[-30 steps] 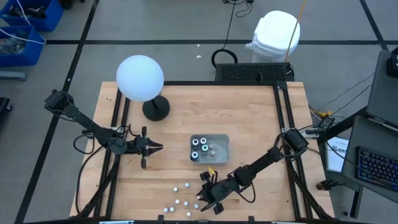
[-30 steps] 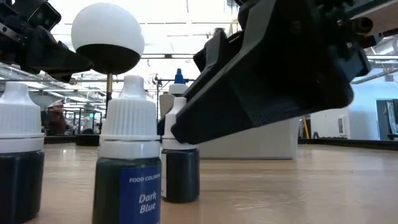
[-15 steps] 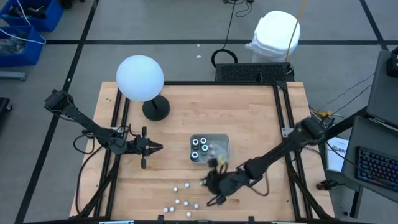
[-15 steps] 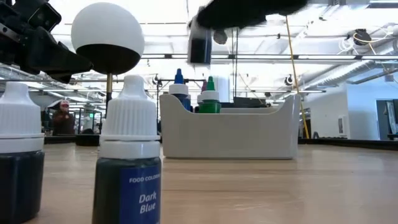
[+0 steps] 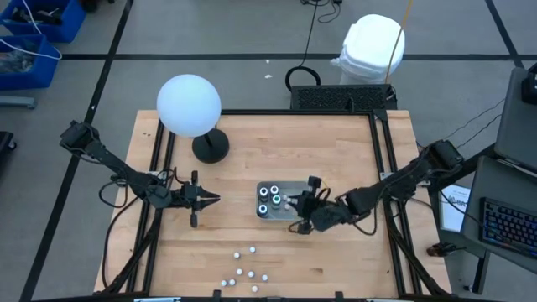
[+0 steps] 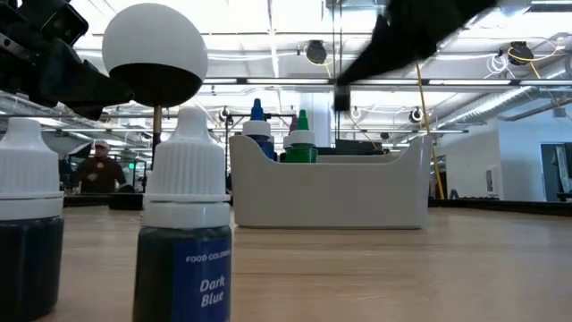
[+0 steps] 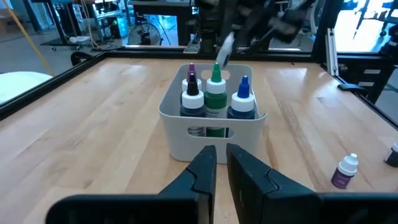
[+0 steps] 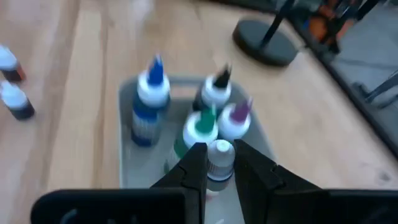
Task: Pick & Place food coloring
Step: Put the small dark red food coloring bottle into the gray bin
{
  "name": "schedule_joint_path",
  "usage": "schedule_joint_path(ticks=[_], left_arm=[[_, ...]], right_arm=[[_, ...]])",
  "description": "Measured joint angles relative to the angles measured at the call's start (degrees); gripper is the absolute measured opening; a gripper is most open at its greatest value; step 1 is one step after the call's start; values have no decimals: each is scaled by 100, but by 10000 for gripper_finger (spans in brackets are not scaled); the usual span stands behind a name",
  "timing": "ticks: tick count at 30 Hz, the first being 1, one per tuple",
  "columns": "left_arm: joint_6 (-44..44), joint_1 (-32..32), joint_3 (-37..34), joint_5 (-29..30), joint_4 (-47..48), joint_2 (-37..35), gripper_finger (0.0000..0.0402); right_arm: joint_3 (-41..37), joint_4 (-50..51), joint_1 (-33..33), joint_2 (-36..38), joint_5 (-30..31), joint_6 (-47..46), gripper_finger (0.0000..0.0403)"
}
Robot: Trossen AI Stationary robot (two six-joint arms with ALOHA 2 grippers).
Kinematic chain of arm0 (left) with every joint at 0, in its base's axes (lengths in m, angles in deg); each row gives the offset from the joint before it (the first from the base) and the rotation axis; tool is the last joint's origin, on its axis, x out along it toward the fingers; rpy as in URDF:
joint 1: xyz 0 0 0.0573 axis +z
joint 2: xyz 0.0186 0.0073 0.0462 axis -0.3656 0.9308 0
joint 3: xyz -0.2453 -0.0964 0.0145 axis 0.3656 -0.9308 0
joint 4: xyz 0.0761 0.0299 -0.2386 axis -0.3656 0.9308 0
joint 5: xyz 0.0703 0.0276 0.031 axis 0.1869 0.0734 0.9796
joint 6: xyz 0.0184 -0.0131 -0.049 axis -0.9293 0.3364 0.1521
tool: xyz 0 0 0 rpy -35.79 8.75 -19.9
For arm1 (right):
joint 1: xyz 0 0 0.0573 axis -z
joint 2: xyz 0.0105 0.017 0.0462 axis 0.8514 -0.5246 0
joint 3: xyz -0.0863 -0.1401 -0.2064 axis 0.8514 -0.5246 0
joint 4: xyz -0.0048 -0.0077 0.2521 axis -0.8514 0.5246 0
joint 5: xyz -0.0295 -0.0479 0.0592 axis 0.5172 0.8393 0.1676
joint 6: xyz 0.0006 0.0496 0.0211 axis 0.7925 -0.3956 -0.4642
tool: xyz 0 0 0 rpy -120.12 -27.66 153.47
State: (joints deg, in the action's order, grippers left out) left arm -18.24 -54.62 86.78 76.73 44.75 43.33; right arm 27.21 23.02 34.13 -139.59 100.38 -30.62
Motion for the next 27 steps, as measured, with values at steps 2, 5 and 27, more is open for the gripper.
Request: schedule_joint_path(ticks=[2, 5, 27], left_arm=[[-2, -2, 0, -2, 7, 2, 47], [-2, -2, 0, -2, 8, 2, 47], [-64, 0, 0, 2, 4, 0, 47]], right_arm=[[-348, -424, 160, -7, -284, -66, 48], [-738, -974, 393, -4, -619, -269, 48], [-959, -686, 993, 0, -1793, -806, 48]])
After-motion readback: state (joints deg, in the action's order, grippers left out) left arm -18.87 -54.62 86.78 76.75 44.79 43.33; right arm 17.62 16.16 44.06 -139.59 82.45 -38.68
